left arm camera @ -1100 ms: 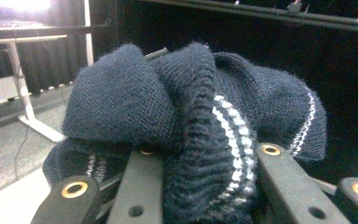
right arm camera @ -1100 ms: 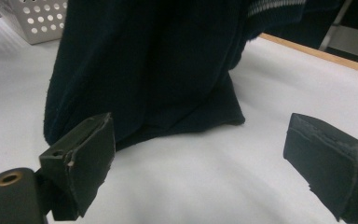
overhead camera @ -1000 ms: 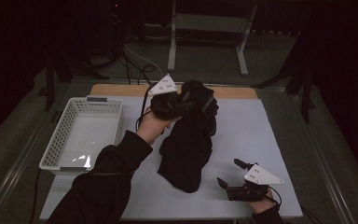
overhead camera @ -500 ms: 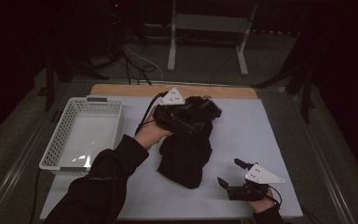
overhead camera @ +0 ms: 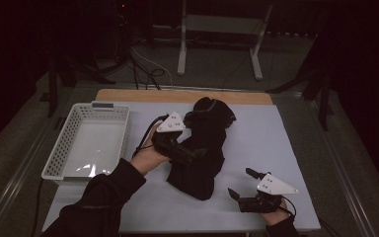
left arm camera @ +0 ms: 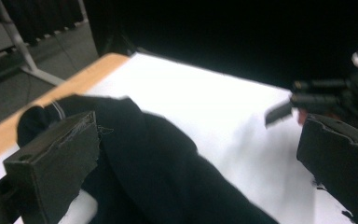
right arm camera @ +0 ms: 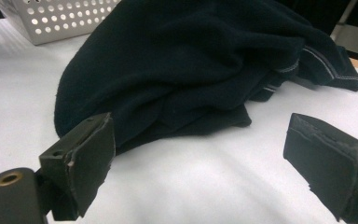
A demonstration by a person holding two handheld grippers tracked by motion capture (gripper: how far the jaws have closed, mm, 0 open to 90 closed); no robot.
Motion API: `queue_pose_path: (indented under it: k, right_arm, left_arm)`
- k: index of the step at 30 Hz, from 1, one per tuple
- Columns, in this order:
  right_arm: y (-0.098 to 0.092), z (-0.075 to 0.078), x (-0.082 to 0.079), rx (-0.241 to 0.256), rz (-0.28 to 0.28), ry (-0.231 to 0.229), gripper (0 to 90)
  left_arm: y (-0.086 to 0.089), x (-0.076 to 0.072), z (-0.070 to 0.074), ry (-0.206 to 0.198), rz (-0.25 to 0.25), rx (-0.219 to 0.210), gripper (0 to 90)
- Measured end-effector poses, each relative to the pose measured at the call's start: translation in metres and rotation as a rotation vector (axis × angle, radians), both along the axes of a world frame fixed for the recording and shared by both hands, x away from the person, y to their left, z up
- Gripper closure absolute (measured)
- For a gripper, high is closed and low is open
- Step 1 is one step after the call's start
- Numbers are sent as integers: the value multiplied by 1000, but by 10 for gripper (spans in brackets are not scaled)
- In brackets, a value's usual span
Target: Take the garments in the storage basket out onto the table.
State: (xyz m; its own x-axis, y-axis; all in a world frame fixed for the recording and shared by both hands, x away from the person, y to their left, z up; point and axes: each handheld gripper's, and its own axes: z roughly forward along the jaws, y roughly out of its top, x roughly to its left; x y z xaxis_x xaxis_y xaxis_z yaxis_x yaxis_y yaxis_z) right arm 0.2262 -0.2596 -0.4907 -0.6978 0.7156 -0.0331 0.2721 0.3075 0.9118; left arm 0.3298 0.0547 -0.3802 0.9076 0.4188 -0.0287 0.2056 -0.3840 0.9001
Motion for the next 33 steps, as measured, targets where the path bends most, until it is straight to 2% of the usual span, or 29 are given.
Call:
queue_pose_path:
  k: [12,15,17,20,28,30,33]
  right_arm:
    - [0,0,1,-1,5,0,92]
    - [1,0,1,-4,5,-1,92]
    - [1,0,0,-6,3,-1,92]
    - [1,0,0,-6,2,-4,92]
    - [2,0,-1,-12,0,-4,92]
    - [2,0,-1,-13,-1,-6,92]
    - [1,0,-1,-15,-2,-4,92]
  left_arm:
    - [30,-45,-43,61,-42,26,0]
    - [37,-55,-53,69,-54,57,0]
    - [42,-62,-60,90,-61,76,0]
    - [48,-71,-69,91,-67,115,0]
    - [68,-85,-95,136,-52,155,0]
    - [72,-88,-101,129,-44,182,0]
    - [82,-91,-107,138,-41,194,0]
